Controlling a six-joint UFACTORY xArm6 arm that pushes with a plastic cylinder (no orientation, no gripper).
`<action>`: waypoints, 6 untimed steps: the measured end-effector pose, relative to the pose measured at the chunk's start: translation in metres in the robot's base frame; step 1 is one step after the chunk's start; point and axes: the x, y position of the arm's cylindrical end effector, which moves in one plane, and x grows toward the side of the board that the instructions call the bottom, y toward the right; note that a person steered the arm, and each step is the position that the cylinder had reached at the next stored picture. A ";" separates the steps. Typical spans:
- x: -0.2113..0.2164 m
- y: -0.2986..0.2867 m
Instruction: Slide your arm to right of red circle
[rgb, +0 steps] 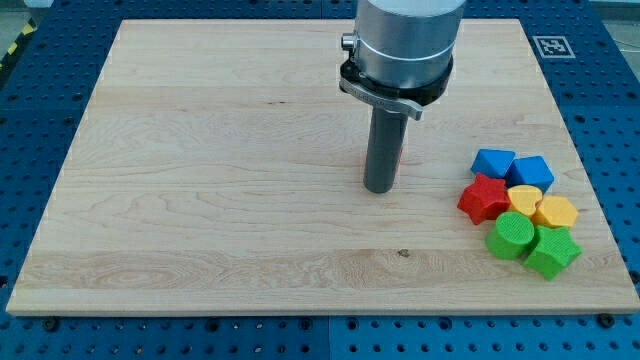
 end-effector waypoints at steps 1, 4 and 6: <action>-0.024 -0.007; -0.007 -0.047; -0.024 -0.032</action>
